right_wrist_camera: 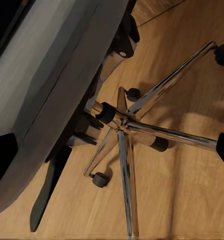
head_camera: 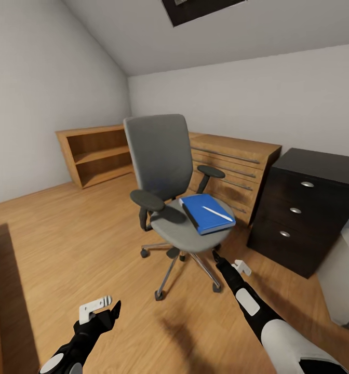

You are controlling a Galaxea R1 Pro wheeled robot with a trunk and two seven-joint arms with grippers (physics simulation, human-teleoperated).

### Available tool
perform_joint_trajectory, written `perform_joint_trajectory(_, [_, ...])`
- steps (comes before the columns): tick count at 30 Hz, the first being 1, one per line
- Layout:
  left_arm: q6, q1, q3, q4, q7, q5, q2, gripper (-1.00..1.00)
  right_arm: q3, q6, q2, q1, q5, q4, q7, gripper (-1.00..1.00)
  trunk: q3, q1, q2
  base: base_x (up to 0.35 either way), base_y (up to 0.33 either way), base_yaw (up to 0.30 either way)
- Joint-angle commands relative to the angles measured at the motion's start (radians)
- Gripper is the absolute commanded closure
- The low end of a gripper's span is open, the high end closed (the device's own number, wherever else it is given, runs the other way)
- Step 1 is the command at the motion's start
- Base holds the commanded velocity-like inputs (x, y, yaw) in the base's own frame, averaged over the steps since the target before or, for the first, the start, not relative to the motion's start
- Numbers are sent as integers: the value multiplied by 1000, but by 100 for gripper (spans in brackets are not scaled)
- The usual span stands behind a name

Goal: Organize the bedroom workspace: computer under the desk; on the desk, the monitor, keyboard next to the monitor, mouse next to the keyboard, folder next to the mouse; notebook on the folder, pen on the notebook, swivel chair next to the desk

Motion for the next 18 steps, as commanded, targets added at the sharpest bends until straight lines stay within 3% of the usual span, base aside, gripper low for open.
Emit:
perform_joint_trajectory(1, [5, 0, 1, -2, 5, 11, 0, -100, -7, 0, 1, -1, -5, 2, 9, -100, -1, -1, 0, -242, 0, 0])
perform_joint_trajectory(9, [5, 0, 1, -2, 5, 11, 0, -100, -7, -1, 2, -1, -5, 1, 9, -100, -1, -1, 0, -89, 0, 51])
perform_joint_trajectory(18, [5, 0, 1, -2, 5, 11, -1, -100, -4, -1, 13, -1, -4, 3, 9, -100, -1, -1, 0, -6, 0, 245])
